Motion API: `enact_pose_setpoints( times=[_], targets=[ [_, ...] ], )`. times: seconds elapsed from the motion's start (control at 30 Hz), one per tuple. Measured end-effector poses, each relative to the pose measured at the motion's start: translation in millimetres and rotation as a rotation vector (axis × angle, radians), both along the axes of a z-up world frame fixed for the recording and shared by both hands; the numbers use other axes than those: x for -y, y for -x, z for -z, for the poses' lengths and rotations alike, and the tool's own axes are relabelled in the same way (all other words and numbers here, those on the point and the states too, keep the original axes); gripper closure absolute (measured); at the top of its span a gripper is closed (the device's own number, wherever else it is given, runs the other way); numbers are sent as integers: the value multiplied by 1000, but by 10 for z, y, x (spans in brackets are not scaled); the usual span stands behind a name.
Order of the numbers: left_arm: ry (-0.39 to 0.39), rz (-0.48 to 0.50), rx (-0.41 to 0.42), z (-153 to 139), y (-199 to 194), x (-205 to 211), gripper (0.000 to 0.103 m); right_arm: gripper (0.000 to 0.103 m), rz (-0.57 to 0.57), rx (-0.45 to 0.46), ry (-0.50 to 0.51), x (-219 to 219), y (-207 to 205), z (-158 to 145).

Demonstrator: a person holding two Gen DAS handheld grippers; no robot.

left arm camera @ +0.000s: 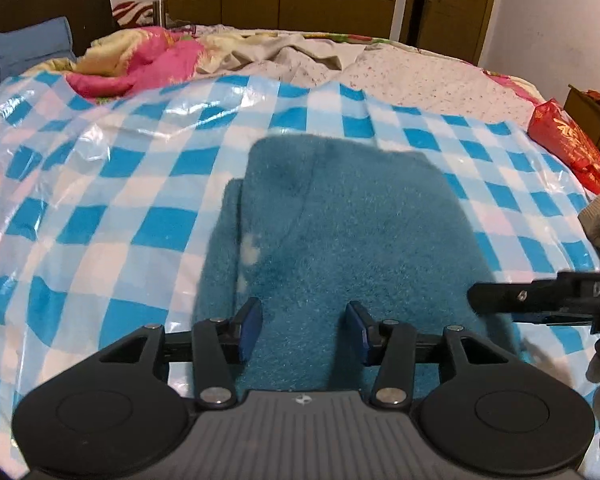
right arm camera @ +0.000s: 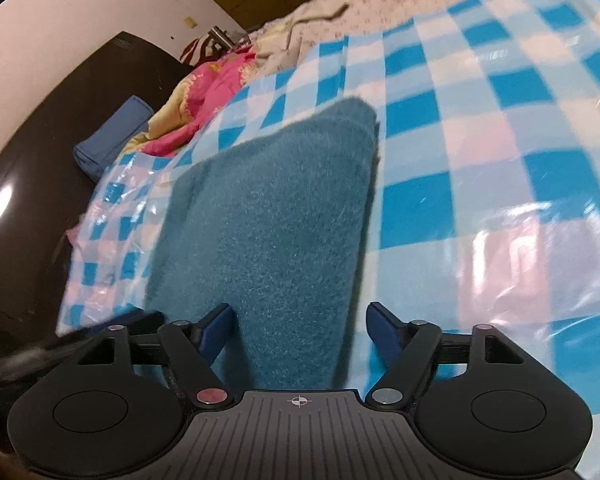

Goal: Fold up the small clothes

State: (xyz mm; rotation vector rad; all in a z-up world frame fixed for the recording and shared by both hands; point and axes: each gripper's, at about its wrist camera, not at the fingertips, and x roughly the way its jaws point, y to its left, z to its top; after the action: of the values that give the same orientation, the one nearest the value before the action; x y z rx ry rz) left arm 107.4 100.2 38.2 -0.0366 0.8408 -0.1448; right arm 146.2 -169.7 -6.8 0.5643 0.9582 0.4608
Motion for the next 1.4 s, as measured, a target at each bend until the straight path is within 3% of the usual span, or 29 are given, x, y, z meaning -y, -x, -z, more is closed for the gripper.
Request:
enact_pose_setpoints(
  times=[0.2, 1.4],
  targets=[
    [25, 25, -3, 18, 1, -76, 46, 23, -22, -79, -124, -81, -145, 179],
    [-65, -103, 6, 25, -39, -637, 46, 25, -140, -31, 44, -1017, -393, -34]
  ],
)
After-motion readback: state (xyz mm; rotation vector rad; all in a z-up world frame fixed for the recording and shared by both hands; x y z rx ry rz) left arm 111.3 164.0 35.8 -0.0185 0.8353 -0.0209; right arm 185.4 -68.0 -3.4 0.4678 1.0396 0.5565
